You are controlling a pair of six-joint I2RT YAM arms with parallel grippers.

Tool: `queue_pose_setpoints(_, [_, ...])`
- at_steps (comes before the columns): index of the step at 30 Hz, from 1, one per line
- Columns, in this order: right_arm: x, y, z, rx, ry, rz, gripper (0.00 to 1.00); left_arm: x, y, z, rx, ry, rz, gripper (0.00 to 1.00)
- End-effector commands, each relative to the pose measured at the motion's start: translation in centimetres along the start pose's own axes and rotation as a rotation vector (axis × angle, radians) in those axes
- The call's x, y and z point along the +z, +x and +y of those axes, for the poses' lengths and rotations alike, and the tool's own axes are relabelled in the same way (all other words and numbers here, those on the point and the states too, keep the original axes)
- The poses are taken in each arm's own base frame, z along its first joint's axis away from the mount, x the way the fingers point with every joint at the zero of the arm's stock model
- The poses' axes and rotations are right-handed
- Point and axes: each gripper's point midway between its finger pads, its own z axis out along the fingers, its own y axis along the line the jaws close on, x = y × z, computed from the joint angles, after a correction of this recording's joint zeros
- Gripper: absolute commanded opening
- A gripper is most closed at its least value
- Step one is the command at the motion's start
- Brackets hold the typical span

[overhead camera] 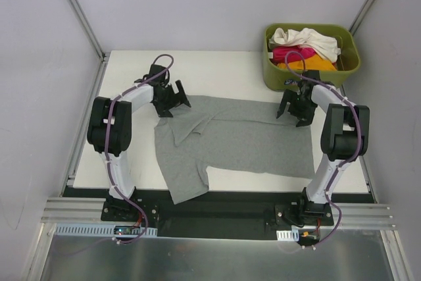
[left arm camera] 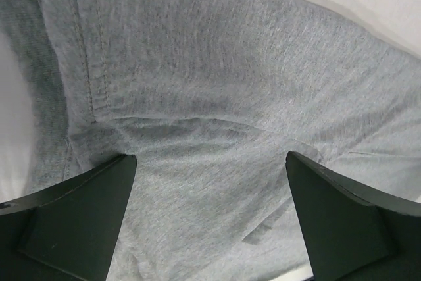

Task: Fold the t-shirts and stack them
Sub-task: Fold the tshirt

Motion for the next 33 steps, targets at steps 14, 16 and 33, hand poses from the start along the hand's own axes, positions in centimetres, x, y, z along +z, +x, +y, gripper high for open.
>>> queue_pose_setpoints(14, [-7.9, 2.0, -0.9, 0.007, 0.081, -0.184, 0.97, -7.5, 2.2, -4.0, 0.316, -0.066, -0.221, 0.99])
queue_pose_setpoints(16, [-9.1, 3.0, -1.5, 0.029, 0.094, -0.218, 0.97, -7.3, 4.5, -4.6, 0.36, -0.056, -0.185, 0.99])
queue_pose_setpoints(33, [-11.8, 7.4, -4.3, 0.038, 0.148, -0.255, 0.97, -0.4, 10.0, -4.0, 0.52, -0.207, 0.024, 0.37])
